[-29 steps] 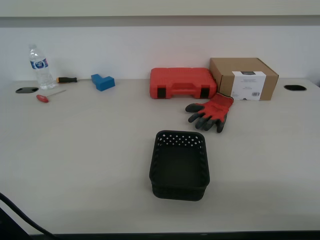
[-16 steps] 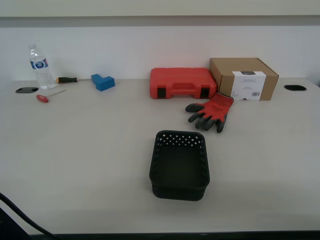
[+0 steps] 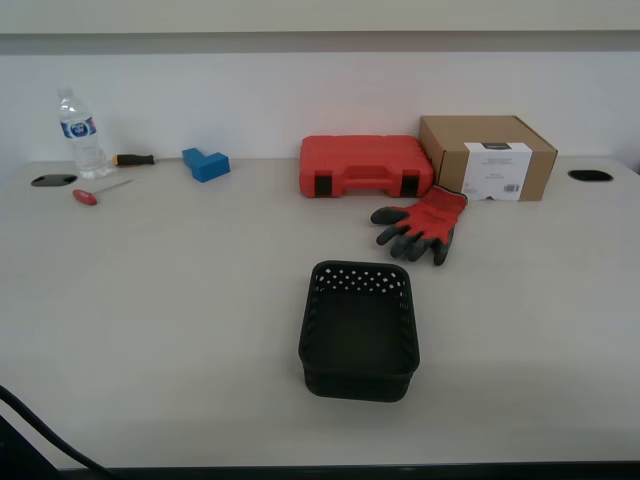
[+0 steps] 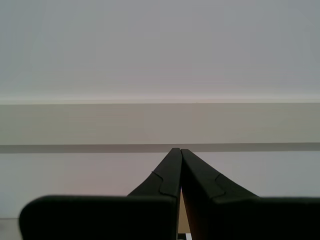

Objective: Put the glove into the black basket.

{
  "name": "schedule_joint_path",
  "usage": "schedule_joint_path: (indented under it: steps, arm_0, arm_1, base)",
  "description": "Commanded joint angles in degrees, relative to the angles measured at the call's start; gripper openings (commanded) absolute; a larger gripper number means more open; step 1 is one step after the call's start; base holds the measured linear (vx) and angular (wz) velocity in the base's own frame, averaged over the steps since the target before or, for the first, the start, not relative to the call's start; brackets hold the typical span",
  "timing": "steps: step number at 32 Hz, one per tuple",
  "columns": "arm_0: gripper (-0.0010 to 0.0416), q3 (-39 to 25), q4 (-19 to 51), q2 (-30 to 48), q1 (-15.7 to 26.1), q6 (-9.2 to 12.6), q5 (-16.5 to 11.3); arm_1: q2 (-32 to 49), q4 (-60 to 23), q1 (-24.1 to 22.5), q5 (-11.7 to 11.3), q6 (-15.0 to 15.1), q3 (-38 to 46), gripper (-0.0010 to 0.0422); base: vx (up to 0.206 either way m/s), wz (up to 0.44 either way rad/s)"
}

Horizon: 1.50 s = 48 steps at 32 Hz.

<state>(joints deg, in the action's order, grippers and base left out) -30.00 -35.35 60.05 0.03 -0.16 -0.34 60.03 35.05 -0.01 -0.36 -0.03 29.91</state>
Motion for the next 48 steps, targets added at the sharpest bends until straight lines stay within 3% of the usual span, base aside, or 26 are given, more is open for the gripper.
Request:
schedule_joint_path:
  steps: [1, 48]
  arm_0:
    - [0.0001, 0.0, -0.2, 0.0, 0.0, 0.1, 0.0]
    - [0.0001, 0.0, 0.0, 0.0, 0.0, 0.7, -0.3]
  arm_1:
    - [0.0, 0.2, 0.0, 0.0, 0.1, 0.1, 0.0000]
    - [0.0, 0.2, 0.0, -0.1, 0.1, 0.1, 0.0000]
  base:
    - [0.000, 0.000]
    - [0.000, 0.000]
